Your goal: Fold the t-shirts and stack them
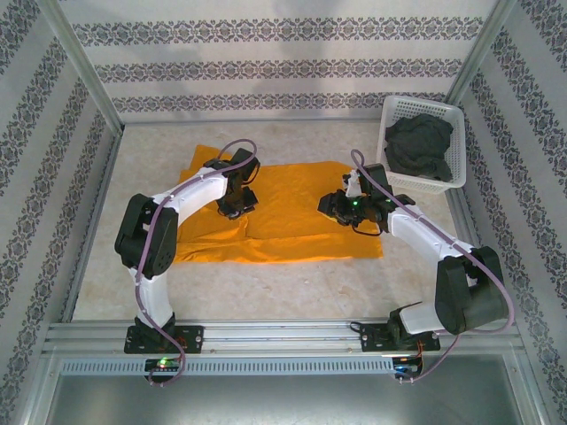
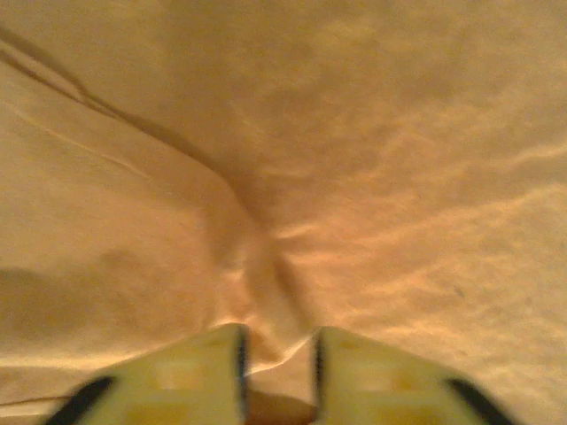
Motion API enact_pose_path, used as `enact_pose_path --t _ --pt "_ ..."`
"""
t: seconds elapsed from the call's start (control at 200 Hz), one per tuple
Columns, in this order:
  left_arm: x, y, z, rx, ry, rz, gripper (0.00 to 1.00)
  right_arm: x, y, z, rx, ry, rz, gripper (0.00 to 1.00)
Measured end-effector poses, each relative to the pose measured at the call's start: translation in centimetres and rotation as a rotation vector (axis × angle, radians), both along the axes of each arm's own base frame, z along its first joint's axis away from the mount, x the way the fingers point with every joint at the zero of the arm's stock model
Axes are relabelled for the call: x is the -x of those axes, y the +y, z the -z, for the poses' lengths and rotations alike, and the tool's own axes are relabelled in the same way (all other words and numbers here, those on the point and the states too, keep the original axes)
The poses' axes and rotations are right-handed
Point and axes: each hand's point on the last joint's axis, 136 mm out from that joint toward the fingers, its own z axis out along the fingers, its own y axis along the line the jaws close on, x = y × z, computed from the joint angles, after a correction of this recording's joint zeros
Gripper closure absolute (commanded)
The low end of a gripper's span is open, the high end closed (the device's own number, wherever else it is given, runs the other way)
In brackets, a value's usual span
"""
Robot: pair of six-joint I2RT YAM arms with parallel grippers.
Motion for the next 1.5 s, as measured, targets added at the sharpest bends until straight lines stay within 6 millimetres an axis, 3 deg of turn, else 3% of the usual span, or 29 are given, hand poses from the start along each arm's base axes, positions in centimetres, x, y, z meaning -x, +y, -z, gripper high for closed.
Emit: enact_pose_path --t 0.12,0.19,0.34,0.475,0.54,0.605,0.899,1.179,1.499 --pt "0.5 1.3 -1.1 -0.05 -0.021 -0.006 0.51 0.2 -0.7 0.6 0.021 0.03 0.019 0.66" --pt "1.9 2.7 -2.3 -0.054 -0.044 -0.023 0.52 0.4 -1.9 1.4 0.059 0.065 0.057 0.66" --pt "7.6 9.6 -4.3 -0.046 -0.063 -0.178 0.57 1.4 -6.9 3.0 0.157 0.15 0.229 0.66" --pt "13.4 15.6 -2.5 -0.04 -0.023 -0.392 0.57 3.6 -10.6 4.5 0.237 0.242 0.358 0.65" --pt "15.9 17.3 -1.2 -0.042 0.024 -0.469 0.55 4.6 -11.8 5.3 0.27 0.293 0.397 0.63" --pt "17.2 18.3 -0.3 -0.036 0.057 -0.519 0.52 5.1 -12.8 5.7 0.294 0.325 0.427 0.62" --pt "16.1 18.3 1.3 0.029 0.081 -0.56 0.52 6.9 -15.0 7.6 0.34 0.418 0.503 0.6" --pt "16.8 18.3 3.5 0.014 0.161 -0.551 0.54 8.1 -15.8 8.6 0.372 0.474 0.524 0.58" --pt "16.1 20.4 3.9 -0.094 0.137 -0.516 0.74 8.7 -16.3 10.4 0.389 0.564 0.53 0.58"
